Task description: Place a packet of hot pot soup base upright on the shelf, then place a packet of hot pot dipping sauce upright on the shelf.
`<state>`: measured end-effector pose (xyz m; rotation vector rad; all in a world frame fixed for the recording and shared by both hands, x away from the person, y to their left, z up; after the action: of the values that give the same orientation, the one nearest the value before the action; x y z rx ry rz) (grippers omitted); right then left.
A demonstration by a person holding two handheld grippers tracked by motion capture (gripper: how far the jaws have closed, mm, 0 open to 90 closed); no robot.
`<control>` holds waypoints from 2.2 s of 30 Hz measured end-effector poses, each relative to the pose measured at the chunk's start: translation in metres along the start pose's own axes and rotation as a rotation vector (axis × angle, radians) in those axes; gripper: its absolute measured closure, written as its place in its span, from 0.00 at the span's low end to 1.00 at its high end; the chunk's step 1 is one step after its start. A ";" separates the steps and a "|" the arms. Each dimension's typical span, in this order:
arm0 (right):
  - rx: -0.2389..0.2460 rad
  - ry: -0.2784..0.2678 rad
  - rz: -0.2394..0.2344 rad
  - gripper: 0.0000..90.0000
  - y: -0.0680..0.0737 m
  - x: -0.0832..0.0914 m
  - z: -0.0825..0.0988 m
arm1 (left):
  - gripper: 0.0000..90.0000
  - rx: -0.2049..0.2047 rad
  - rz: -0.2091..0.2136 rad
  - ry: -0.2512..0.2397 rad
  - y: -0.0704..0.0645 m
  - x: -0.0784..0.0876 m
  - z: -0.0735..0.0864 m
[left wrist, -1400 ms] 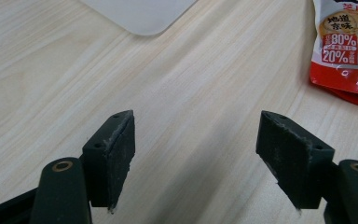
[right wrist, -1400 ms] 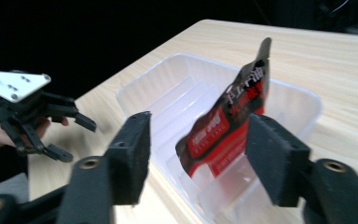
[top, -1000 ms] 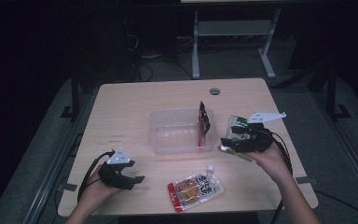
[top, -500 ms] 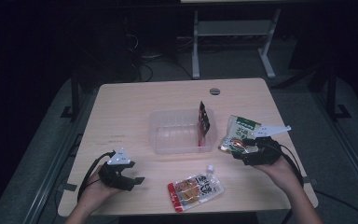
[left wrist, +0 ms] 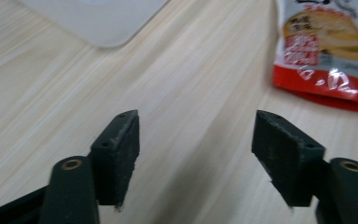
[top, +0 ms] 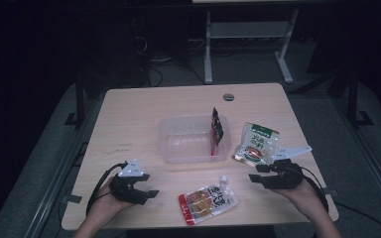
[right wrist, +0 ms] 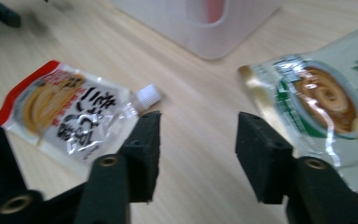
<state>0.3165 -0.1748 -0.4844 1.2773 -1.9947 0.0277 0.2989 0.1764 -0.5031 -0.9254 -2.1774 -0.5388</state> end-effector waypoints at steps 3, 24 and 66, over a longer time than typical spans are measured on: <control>-0.008 0.027 -0.031 0.69 0.009 -0.007 0.004 | 0.48 -0.020 0.032 0.001 -0.011 0.000 -0.006; 0.012 0.105 -0.087 0.62 0.020 -0.027 0.009 | 1.00 -0.192 0.287 0.030 -0.118 -0.033 -0.042; 0.111 0.284 -0.190 1.00 0.057 -0.080 0.019 | 1.00 -0.171 0.207 0.064 -0.102 -0.063 -0.051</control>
<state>0.2782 -0.0921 -0.5255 1.4420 -1.6448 0.2185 0.2763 0.0500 -0.5261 -1.1928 -1.9731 -0.6508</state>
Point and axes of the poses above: each handheld gripper's, and its own axes: x roughly backward along the jaws, z roughly out of its underside, y roughly to its left, the point moved 9 cm from there along -x, roughly forward along the jaws, and after that the axes turned 13 degrees about -z, right-handed, at the moved point
